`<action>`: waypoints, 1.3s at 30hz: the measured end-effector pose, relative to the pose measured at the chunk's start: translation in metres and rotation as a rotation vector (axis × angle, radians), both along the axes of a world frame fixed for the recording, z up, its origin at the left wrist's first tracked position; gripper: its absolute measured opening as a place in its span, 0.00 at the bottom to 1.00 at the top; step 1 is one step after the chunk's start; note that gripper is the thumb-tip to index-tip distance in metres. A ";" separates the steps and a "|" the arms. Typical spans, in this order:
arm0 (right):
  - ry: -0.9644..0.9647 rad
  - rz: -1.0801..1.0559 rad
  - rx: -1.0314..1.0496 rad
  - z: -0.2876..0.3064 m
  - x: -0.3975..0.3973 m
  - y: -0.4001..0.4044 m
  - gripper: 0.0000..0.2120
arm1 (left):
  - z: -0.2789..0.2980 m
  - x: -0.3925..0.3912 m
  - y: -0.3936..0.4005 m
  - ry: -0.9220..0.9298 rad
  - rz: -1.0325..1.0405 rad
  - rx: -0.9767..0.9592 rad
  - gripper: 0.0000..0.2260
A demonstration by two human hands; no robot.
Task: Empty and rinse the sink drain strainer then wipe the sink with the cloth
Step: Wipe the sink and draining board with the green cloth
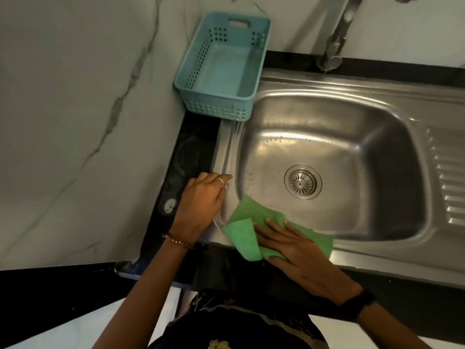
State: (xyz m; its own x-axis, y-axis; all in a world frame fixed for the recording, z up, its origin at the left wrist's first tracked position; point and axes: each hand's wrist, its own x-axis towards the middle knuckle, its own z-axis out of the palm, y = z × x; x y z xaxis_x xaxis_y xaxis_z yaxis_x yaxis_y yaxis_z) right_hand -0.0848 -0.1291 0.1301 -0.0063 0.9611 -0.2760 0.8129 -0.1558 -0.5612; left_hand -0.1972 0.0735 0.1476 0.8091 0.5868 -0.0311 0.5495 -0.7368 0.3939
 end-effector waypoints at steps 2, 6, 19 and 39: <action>-0.054 0.007 -0.006 -0.003 -0.014 0.024 0.23 | 0.004 0.005 0.005 -0.022 0.005 -0.034 0.16; -0.064 -0.076 0.015 -0.005 -0.034 0.069 0.26 | 0.013 0.021 0.016 -0.084 -0.012 -0.066 0.19; 0.513 -0.683 0.326 -0.025 0.053 0.200 0.07 | 0.029 0.103 0.045 -0.164 -0.038 -0.029 0.24; -0.054 -0.101 0.293 -0.038 0.112 0.186 0.31 | 0.024 0.119 0.073 -0.406 0.470 -0.026 0.14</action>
